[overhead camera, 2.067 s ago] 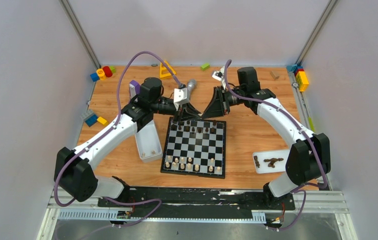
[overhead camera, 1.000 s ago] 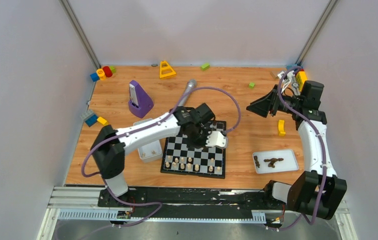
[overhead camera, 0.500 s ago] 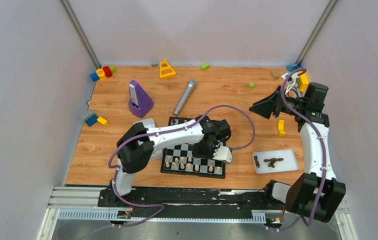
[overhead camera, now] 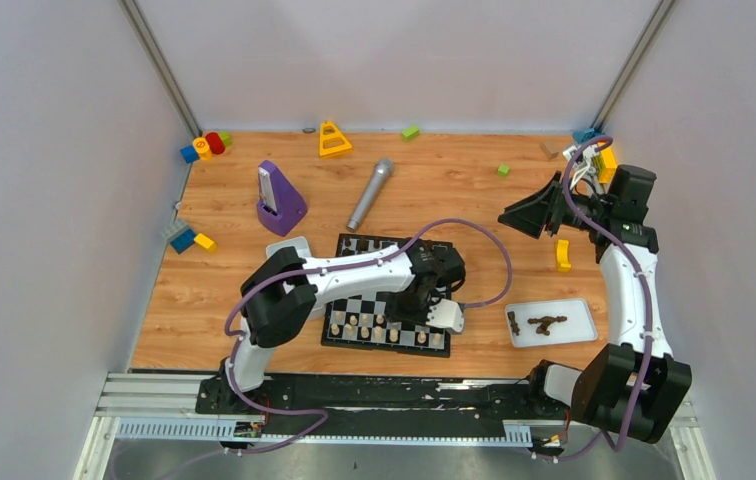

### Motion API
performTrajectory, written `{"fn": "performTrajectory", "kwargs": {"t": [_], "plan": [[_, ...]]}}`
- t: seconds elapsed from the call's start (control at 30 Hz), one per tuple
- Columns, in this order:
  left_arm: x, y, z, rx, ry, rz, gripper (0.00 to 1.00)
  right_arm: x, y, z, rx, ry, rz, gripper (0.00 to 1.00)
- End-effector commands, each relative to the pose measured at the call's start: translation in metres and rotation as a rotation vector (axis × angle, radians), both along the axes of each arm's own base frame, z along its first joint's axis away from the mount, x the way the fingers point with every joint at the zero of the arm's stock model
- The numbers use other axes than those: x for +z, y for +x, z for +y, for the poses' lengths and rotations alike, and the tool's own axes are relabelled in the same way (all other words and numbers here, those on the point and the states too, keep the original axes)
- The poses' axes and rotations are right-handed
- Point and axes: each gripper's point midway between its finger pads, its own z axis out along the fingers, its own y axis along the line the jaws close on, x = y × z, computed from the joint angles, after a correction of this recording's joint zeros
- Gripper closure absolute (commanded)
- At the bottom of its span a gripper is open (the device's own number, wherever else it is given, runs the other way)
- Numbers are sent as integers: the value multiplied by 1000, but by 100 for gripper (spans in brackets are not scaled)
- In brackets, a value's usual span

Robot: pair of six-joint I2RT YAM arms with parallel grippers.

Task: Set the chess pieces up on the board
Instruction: Place the chess piece on the chessboard.

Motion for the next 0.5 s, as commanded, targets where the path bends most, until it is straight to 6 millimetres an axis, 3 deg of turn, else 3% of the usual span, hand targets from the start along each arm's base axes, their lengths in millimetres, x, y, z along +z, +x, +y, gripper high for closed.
{"fn": "performTrajectory", "kwargs": {"t": [0.0,0.23,0.47], "plan": [[5,-2,-6,-1,0,-8,85,-2,-4,1,38,15,-19,40],[1,-2,-8,-11,9,-13,81,-1,-4,1,39,15,-21,40],[1,-2,-9,-11,12,-19,70,-3,-4,1,42,19,-16,40]]}}
